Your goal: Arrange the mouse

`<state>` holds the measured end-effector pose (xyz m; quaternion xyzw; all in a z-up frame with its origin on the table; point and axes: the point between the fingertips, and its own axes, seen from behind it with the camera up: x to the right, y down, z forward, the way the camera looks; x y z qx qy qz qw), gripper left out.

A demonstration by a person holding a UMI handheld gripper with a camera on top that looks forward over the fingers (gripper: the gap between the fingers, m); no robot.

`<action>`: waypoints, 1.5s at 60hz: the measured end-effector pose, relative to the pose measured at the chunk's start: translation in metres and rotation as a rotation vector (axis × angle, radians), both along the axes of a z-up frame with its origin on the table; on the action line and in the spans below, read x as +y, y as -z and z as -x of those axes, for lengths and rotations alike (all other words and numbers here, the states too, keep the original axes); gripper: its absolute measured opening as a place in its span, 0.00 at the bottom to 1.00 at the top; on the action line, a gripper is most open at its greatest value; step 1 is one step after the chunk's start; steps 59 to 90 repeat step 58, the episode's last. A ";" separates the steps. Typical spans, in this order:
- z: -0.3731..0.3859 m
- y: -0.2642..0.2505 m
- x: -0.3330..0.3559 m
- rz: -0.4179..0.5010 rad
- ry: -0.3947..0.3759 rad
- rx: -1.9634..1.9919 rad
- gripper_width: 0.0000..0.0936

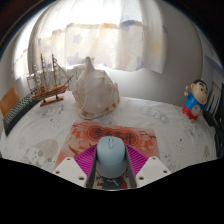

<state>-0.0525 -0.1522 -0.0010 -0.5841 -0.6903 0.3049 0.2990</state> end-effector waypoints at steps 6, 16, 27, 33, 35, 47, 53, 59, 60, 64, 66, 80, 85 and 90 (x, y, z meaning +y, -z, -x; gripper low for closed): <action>-0.007 -0.003 -0.003 0.010 0.036 -0.054 0.84; -0.039 -0.082 0.009 0.033 0.098 -0.067 0.92; -0.124 -0.190 0.033 0.028 0.207 -0.132 0.91; -0.160 -0.234 0.041 -0.005 0.237 -0.124 0.92; -0.169 -0.244 0.046 -0.002 0.249 -0.112 0.91; -0.191 -0.264 0.059 0.014 0.304 -0.081 0.91; -0.195 -0.254 0.077 -0.028 0.304 -0.090 0.90; -0.198 -0.247 0.083 -0.013 0.303 -0.110 0.91; -0.198 -0.247 0.083 -0.013 0.303 -0.110 0.91; -0.198 -0.247 0.083 -0.013 0.303 -0.110 0.91; -0.198 -0.247 0.083 -0.013 0.303 -0.110 0.91; -0.198 -0.247 0.083 -0.013 0.303 -0.110 0.91; -0.198 -0.247 0.083 -0.013 0.303 -0.110 0.91; -0.198 -0.247 0.083 -0.013 0.303 -0.110 0.91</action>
